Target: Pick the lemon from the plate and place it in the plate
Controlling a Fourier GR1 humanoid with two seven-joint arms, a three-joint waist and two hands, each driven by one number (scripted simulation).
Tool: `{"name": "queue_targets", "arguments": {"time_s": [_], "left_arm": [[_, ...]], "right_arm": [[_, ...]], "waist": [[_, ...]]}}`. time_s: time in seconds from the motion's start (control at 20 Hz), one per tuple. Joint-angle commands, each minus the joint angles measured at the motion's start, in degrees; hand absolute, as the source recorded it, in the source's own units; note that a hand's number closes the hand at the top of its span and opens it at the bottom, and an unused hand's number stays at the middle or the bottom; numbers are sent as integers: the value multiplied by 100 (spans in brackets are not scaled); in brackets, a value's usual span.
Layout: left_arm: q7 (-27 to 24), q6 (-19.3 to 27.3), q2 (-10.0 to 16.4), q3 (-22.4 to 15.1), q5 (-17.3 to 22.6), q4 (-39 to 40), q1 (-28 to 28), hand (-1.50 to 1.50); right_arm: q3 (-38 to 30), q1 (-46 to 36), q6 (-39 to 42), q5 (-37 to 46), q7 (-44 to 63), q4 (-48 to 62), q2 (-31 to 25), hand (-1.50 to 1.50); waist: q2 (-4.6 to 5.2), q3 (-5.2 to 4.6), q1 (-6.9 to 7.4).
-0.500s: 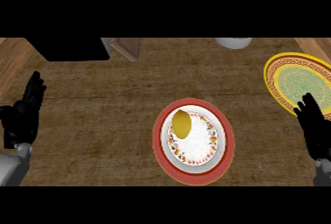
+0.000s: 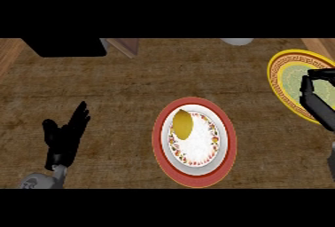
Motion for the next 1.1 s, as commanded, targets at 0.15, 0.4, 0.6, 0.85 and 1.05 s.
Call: {"name": "queue_targets", "arguments": {"time_s": [0.15,0.4,0.6,0.85,1.05], "left_arm": [[113,-459,-265,-202,217,-55,266,0],[275,-463,-467,-176,22,-195,283,0],[136,-501,-349,-106,62,-299,530,0],[223,-296,-475,-193,-94,-402,463,0],[485,-335,-423,-98,-101,-328,242,0]], "right_arm": [[448,479,-1204,626,-2270,-326,1720,-150],[746,1211,-927,1077,-2673,-514,1565,-150],[1025,1867,-754,1827,-1567,-824,624,-150],[1883,2147,-670,3289,-62,-1187,169,-150],[2345,1802,-437,4479,1743,-1953,281,-150]], "waist": [[79,40,149],[67,32,126],[55,13,76],[57,-3,102],[65,5,113]]}}
